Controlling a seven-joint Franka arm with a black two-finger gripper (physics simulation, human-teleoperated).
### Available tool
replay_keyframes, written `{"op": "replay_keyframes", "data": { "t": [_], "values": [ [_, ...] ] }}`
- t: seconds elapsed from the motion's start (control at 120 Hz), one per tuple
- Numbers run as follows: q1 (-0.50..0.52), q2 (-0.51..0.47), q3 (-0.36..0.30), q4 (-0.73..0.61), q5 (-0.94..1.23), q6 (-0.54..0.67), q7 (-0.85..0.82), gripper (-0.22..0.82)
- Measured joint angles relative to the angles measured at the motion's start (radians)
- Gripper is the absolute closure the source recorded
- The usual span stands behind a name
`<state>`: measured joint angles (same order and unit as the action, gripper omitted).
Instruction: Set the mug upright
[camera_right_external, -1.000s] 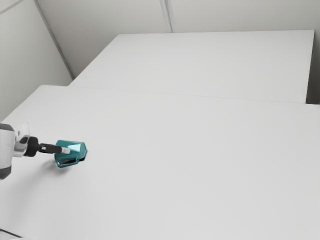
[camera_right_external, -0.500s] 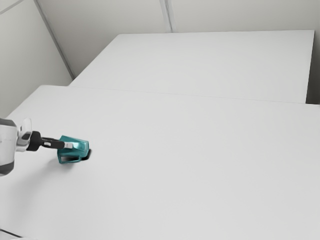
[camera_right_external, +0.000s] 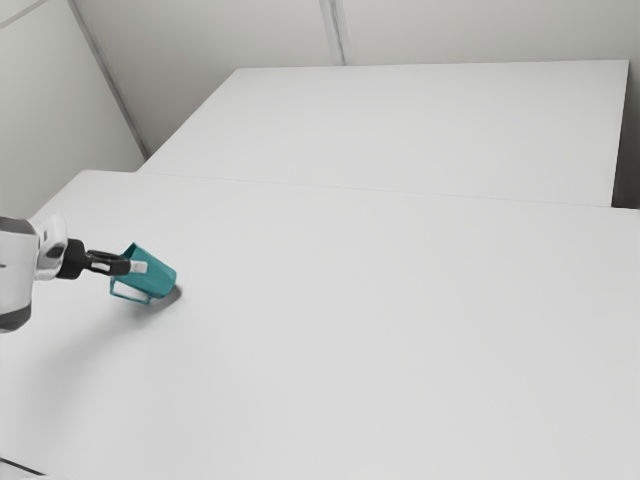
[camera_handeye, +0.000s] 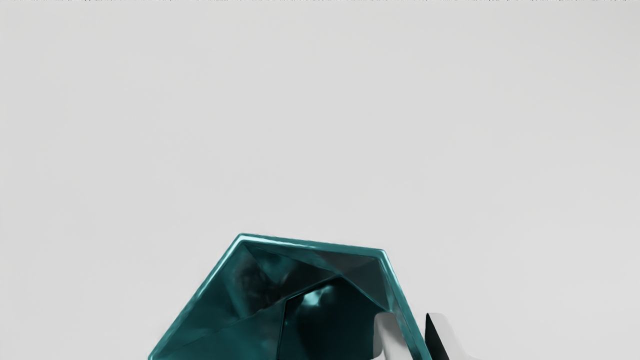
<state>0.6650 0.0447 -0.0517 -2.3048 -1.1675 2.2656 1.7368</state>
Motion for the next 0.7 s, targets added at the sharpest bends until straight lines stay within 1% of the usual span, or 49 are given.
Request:
{"op": "replay_keyframes", "data": {
  "t": [0.167, 0.3, 0.367, 0.45, 0.492, 0.517, 0.567, 0.633, 0.7],
  "values": [
    [0.005, -0.007, -0.009, 0.001, 0.002, 0.011, -0.012, 0.74],
    [-0.004, -0.036, -0.009, -0.004, 0.014, 0.02, -0.027, 0.74],
    [-0.015, -0.062, -0.007, -0.004, 0.075, 0.035, -0.052, 0.75],
    [-0.053, -0.087, 0.0, 0.0, 0.226, 0.048, -0.116, 0.76],
    [-0.1, -0.092, 0.006, 0.0, 0.302, 0.051, -0.154, 0.76],
    [-0.147, -0.094, 0.02, 0.0, 0.348, 0.052, -0.176, 0.76],
    [-0.273, -0.096, 0.069, 0.003, 0.448, 0.05, -0.227, 0.76],
    [-0.466, -0.09, 0.158, 0.03, 0.582, 0.03, -0.303, 0.76],
    [-0.581, -0.096, 0.194, 0.053, 0.697, -0.002, -0.385, 0.77]
  ]
}}
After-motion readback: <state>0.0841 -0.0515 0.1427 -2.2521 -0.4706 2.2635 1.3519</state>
